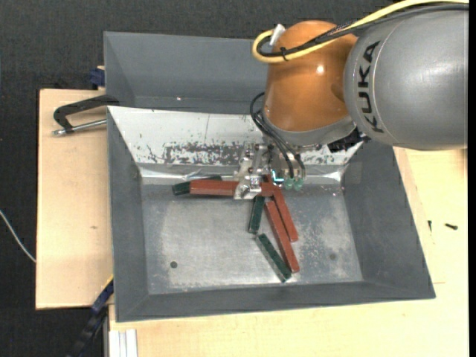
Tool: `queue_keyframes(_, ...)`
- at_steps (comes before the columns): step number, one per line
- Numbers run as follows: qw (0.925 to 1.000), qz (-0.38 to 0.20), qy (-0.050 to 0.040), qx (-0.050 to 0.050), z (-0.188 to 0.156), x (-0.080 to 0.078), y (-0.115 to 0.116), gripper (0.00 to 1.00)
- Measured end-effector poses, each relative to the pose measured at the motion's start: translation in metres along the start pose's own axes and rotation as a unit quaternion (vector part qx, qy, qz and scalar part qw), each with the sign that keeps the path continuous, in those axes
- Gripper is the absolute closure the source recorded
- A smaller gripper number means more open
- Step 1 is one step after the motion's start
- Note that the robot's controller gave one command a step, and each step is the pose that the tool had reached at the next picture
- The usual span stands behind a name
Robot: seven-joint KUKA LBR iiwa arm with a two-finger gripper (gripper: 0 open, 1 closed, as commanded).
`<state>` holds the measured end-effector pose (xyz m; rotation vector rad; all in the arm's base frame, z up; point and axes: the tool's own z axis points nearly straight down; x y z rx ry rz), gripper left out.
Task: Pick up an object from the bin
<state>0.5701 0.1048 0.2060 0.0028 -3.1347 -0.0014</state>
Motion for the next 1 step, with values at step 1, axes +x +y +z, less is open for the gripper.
queue_keyframes(1, 1.0, 0.001, -0.0041, 0.0, -0.0043, -0.0018, -0.0008, 1.0)
